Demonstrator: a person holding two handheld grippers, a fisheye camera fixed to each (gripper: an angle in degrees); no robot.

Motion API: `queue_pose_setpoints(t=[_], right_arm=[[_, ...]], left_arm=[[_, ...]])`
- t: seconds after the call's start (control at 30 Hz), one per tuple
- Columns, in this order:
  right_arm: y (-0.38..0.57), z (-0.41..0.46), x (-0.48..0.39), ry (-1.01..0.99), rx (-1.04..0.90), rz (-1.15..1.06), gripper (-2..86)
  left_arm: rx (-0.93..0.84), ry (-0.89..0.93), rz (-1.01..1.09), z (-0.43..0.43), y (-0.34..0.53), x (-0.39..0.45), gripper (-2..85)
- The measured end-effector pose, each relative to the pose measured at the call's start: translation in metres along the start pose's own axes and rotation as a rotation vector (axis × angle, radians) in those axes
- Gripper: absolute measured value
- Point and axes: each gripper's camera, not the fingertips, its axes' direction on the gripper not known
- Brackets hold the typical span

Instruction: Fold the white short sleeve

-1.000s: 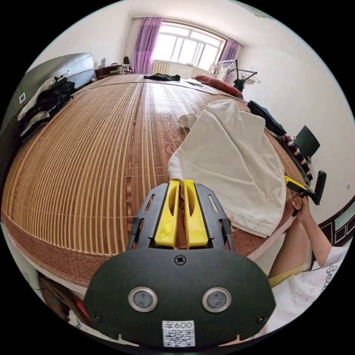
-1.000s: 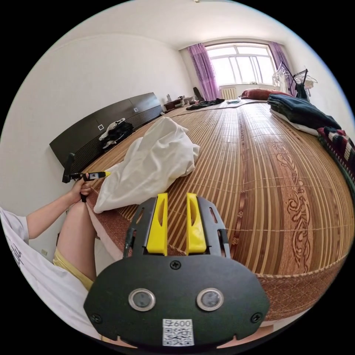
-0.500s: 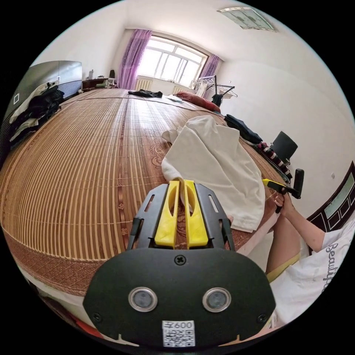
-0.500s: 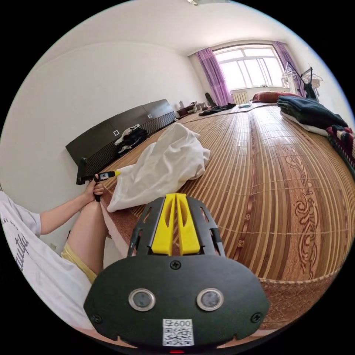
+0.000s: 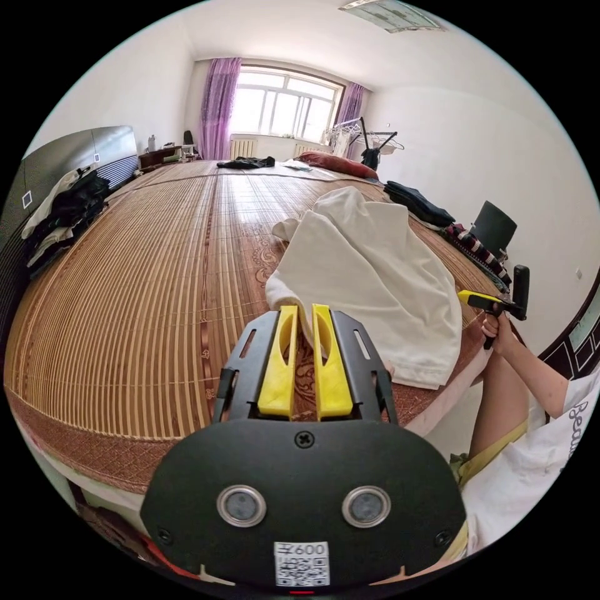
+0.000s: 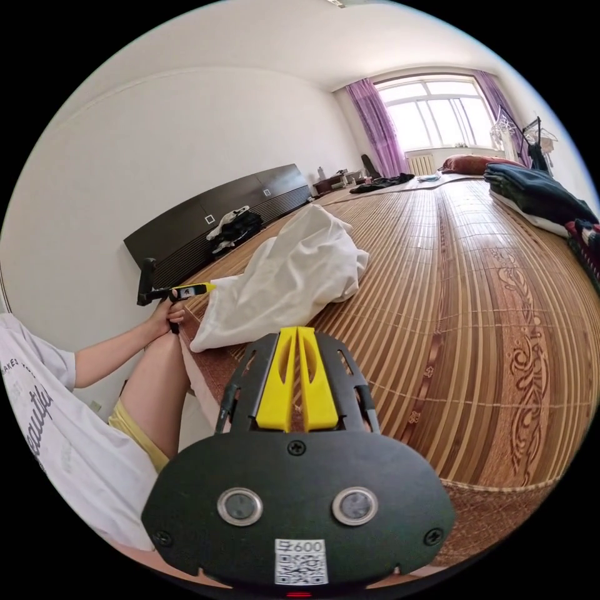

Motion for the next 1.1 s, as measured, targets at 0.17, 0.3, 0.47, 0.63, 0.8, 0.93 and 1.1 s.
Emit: queue_pose_setpoints(t=[0.17,0.3,0.47,0.63,0.8,0.93,1.1], right_arm=[[0.006,0.000,0.004,-0.006,0.031,-0.001,-0.8],[0.008,0.005,0.007,0.000,0.022,0.004,-0.8],[0.013,0.011,0.009,0.001,0.019,0.002,-0.8],[0.018,0.014,0.011,0.004,0.025,0.003,-0.8],[0.024,0.019,0.016,-0.004,0.023,0.012,-0.8],[0.031,0.020,0.015,0.007,0.036,0.001,-0.8],[0.039,0.020,0.022,-0.007,0.048,0.024,-0.8]], left_arm=[[0.044,0.100,-0.101,-0.006,-0.008,-0.033,5.6],[0.094,0.146,-0.222,-0.011,-0.011,-0.065,8.2],[0.049,0.184,-0.352,0.002,-0.023,-0.097,10.7],[0.020,0.212,-0.482,0.014,-0.031,-0.127,6.7],[0.053,0.460,-0.659,0.035,-0.014,-0.175,2.7],[-0.016,0.508,-0.720,0.054,-0.026,-0.181,1.4],[-0.204,0.332,-0.720,0.068,-0.074,-0.159,0.8]])
